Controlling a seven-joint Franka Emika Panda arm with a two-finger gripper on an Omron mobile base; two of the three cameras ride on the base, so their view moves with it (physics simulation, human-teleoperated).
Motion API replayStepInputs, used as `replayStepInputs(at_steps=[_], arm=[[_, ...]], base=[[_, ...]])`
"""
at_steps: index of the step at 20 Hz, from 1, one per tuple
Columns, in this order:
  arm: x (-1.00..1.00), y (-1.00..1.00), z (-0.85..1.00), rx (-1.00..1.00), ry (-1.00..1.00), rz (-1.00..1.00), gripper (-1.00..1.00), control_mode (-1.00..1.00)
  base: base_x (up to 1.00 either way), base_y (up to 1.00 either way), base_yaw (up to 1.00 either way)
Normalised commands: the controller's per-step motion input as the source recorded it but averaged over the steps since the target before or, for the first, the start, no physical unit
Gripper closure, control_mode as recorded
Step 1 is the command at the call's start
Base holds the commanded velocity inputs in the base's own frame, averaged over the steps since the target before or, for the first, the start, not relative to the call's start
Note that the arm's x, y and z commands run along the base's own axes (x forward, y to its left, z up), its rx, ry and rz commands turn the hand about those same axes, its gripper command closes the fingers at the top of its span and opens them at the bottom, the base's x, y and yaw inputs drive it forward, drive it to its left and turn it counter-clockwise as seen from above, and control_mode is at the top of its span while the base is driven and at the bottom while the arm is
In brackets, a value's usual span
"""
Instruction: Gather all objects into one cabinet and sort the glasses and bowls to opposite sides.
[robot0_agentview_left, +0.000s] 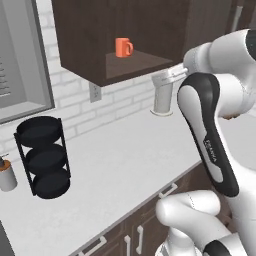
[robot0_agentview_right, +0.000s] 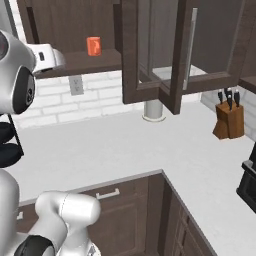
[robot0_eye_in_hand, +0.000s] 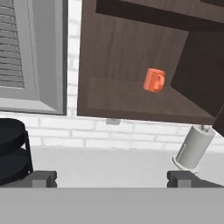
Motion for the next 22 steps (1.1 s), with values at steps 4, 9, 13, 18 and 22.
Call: replayStepInputs(at_steps=[4,9,13,18,22], arm=[[0.4,0.0,0.08,0.0,-0.09,0.0,-1.0,-1.0],[0.47,-0.01,0.02,0.0,-0.01,0.0,-1.0,-1.0],[0.56,-0.06,0.0,0.0,0.0,-0.04,-1.0,-1.0],[0.56,-0.03,0.03,0.0,0.0,-0.06,-1.0,-1.0],[0.47,-0.07,0.0,0.0,-0.02,-0.06,-1.0,-1.0]], base=[[0.0,0.0,0.0],[0.0,0.0,0.0],[0.0,0.0,0.0],[0.0,0.0,0.0],[0.0,0.0,0.0]])
